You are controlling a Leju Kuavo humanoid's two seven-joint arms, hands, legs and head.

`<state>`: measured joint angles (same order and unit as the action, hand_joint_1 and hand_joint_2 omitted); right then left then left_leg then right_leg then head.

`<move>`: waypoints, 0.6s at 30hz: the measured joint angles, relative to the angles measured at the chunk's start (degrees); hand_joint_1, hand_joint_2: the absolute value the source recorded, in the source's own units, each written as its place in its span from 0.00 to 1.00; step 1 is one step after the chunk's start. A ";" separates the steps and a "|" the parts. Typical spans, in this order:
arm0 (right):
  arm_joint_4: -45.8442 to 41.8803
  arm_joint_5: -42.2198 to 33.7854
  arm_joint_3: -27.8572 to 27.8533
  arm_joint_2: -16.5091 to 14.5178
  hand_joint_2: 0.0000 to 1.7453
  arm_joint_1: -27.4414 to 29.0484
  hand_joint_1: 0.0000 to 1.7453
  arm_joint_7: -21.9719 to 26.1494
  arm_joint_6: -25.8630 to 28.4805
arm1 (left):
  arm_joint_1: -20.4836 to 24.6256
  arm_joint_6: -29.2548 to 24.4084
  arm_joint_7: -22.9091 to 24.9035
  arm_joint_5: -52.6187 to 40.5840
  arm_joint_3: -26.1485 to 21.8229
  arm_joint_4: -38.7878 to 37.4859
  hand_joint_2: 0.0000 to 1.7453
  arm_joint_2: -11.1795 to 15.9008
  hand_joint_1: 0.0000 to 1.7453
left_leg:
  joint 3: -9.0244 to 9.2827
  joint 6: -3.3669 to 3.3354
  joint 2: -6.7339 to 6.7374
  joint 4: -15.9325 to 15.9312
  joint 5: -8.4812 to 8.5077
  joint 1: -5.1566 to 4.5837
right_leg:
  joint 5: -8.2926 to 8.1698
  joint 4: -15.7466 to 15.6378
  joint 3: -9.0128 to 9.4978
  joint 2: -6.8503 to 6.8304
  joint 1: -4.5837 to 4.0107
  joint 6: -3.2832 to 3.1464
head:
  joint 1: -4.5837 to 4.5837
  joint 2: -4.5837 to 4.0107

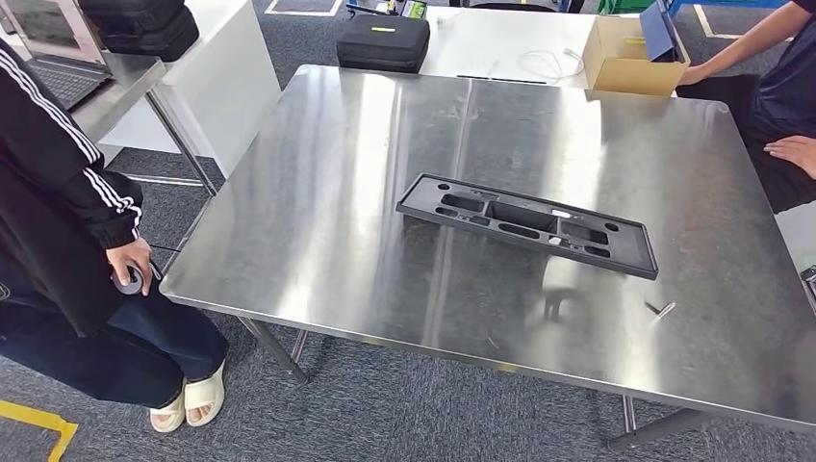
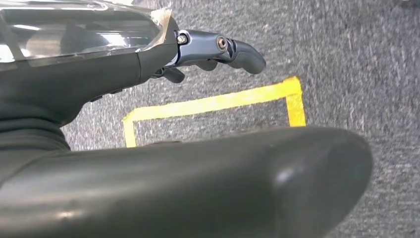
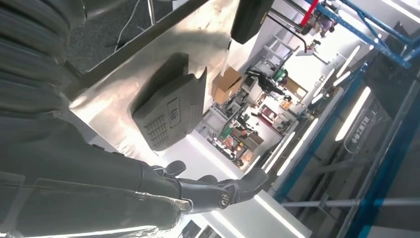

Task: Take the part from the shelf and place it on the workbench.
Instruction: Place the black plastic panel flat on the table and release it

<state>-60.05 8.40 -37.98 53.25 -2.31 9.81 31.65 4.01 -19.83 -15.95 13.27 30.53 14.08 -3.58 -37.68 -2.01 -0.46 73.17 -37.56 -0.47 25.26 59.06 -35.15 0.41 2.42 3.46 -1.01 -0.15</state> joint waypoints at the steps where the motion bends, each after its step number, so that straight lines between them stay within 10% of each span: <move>1: -0.13 0.33 -0.07 -0.14 1.00 -0.09 0.00 -0.15 -0.25 | 0.00 0.01 0.00 0.08 0.02 0.00 0.00 -0.02 0.00 | -0.33 -0.47 0.00 1.10 -0.18 -0.15 | -0.26 0.00 -0.35 0.00 -0.44 -0.38 | -0.01 0.00; 7: -0.51 1.31 0.14 -0.70 1.00 -1.45 0.00 -0.50 -0.50 | 0.28 -0.08 -0.14 0.55 0.01 0.00 0.00 0.17 0.00 | 8.47 -5.78 0.03 -14.92 6.39 -2.69 | -2.16 -0.43 -1.38 0.16 -1.90 -0.99 | 0.30 0.00; 11: -0.40 1.38 0.88 -0.49 1.00 -2.67 0.00 -0.71 -0.49 | 0.34 -0.22 -0.28 1.07 -0.03 0.00 0.00 0.08 0.00 | 8.15 -5.38 0.31 -17.00 9.20 -2.58 | -2.02 0.13 -2.16 0.06 -1.83 -0.07 | 0.39 0.00; 15: 0.03 1.43 1.93 -0.55 1.00 -4.72 0.00 -0.61 -0.46 | 0.23 -0.29 -0.51 1.37 -0.05 0.00 0.00 -0.21 0.00 | 6.37 -4.52 0.82 -18.06 11.80 -1.82 | 5.61 11.51 -5.53 -0.02 -1.33 -0.15 | 0.96 0.00; 18: 0.59 1.45 2.92 -0.83 1.00 -5.88 0.00 -0.33 -0.30 | 0.07 -0.33 -0.60 1.62 -0.05 0.00 0.00 -0.41 0.00 | 4.63 -3.50 0.96 -17.57 12.89 -1.11 | 5.28 10.69 -1.99 -0.21 0.06 2.42 | 1.02 0.00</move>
<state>-59.46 9.86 -35.06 52.43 -8.19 9.48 31.36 4.07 -20.16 -16.55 14.90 30.48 14.08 -3.99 -33.05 -5.51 0.50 55.61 -24.67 -1.58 30.54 69.74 -37.14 0.20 2.48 5.88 0.01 -0.15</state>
